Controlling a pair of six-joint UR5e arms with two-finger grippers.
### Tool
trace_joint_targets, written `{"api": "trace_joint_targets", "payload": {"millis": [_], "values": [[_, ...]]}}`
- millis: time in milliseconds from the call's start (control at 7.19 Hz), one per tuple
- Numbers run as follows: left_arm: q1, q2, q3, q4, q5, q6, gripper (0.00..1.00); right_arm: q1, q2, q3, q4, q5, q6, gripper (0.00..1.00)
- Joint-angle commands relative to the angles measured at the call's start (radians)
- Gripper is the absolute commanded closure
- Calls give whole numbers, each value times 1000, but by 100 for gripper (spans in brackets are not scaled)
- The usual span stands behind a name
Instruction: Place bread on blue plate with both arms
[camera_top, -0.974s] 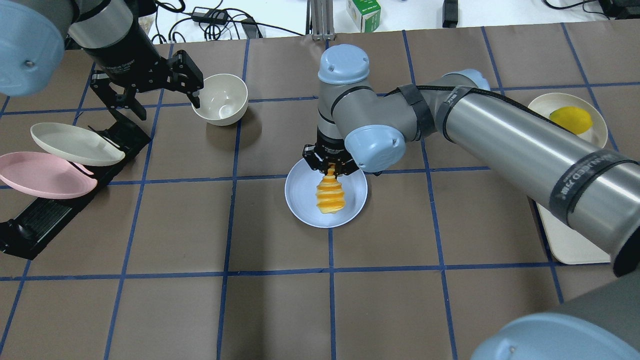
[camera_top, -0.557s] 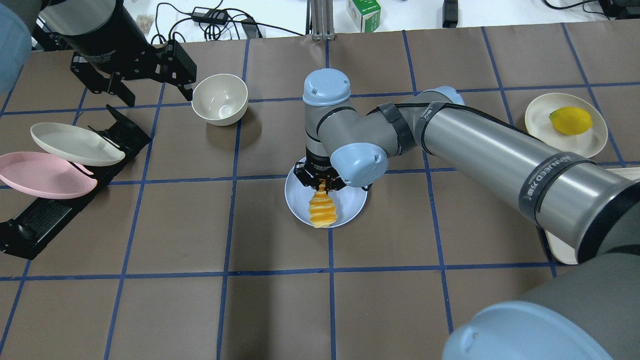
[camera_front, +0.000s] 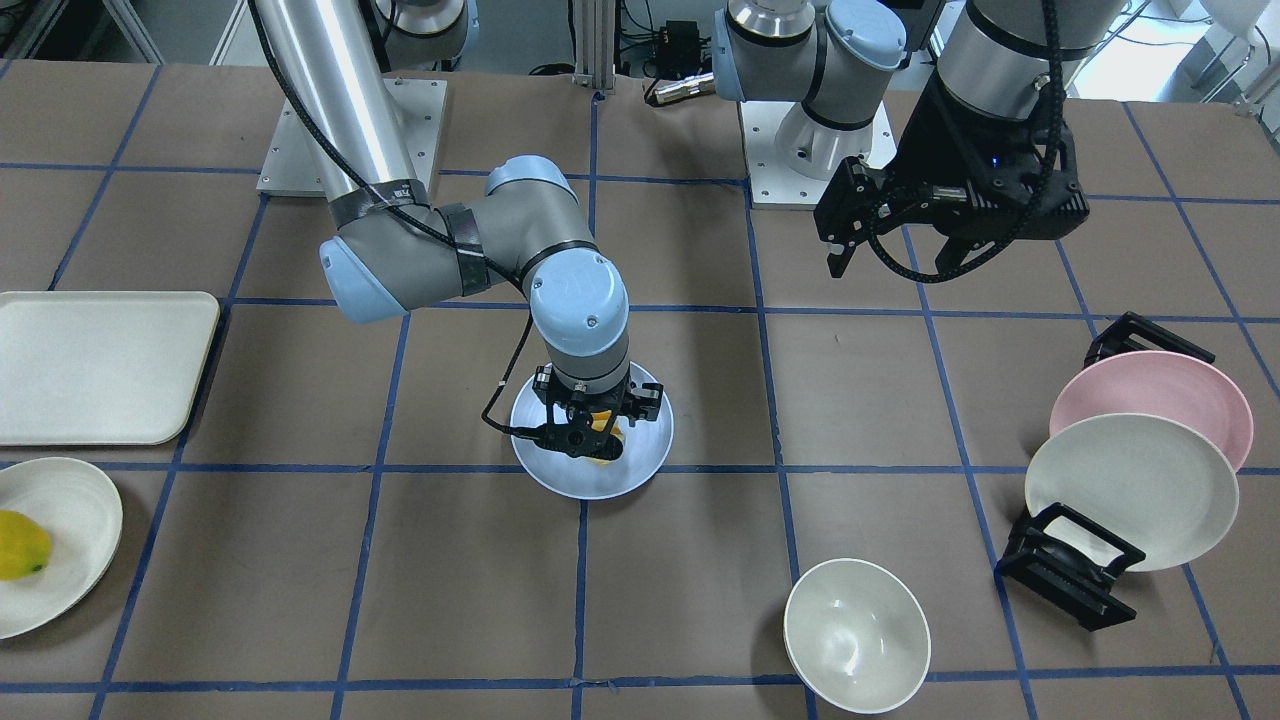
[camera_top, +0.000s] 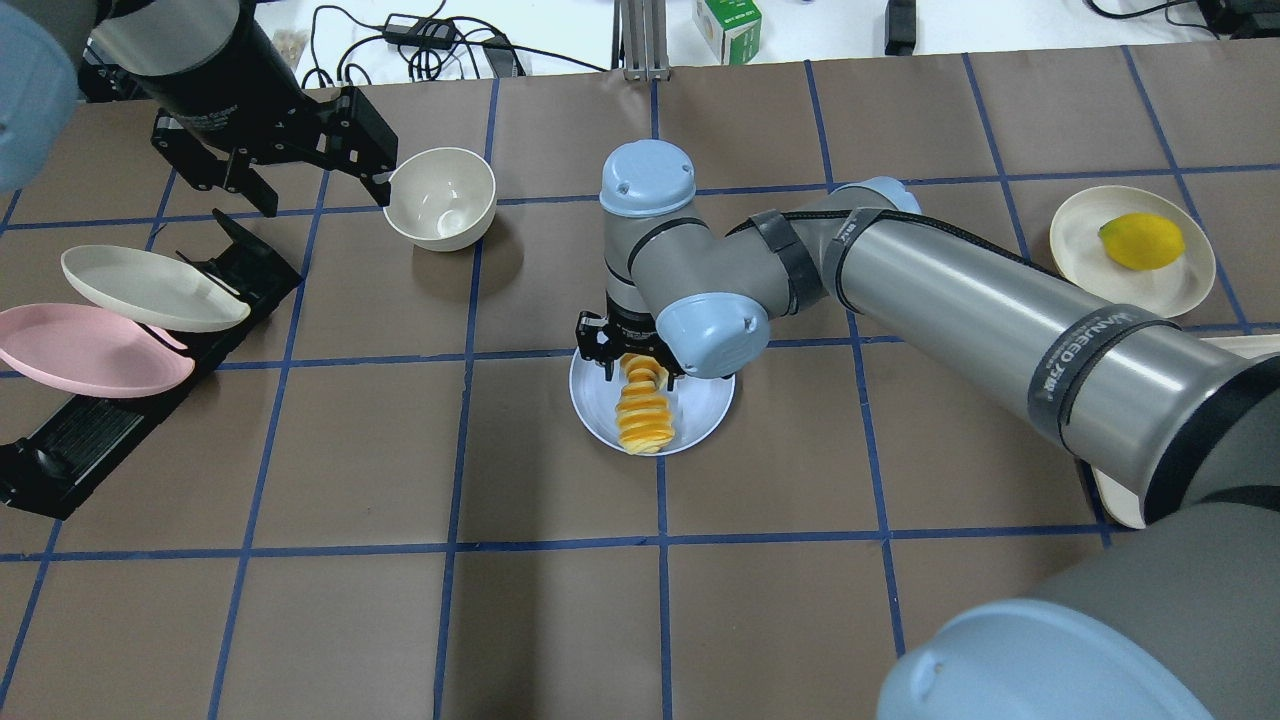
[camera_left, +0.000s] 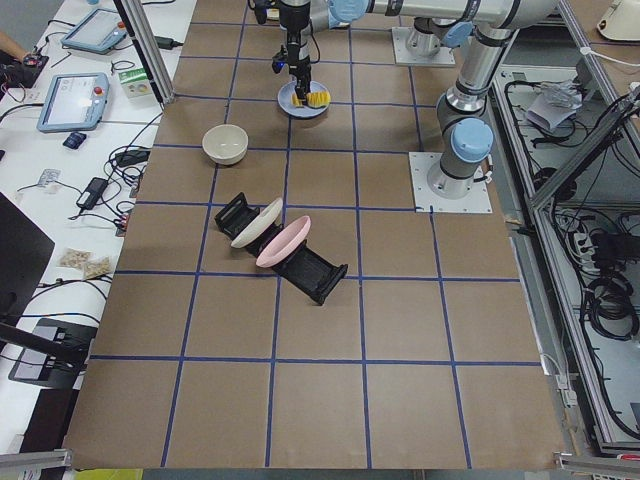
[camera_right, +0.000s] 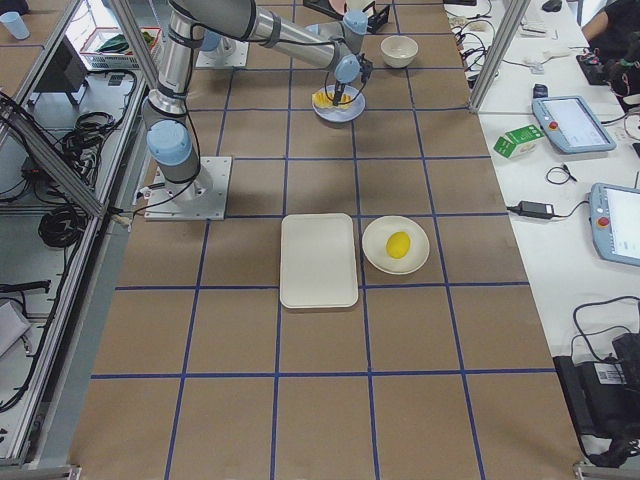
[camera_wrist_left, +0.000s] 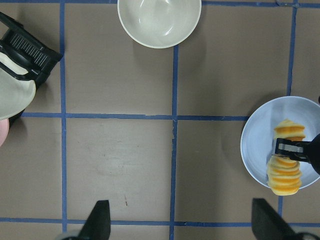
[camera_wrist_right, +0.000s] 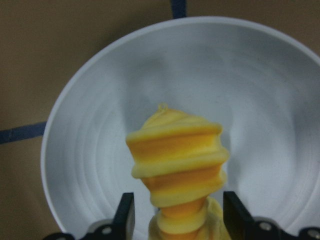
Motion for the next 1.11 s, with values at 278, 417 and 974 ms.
{"api": "trace_joint_targets", "payload": {"millis": [278, 417, 974], "values": [[4, -6, 16, 10, -9, -2, 0, -73, -143, -13, 80, -66, -55, 0], [23, -3, 16, 10, -10, -2, 0, -106, -201, -9, 135, -77, -121, 0], [38, -3, 13, 10, -13, 3, 0, -339, -388, -4, 307, -78, -371, 0]]}}
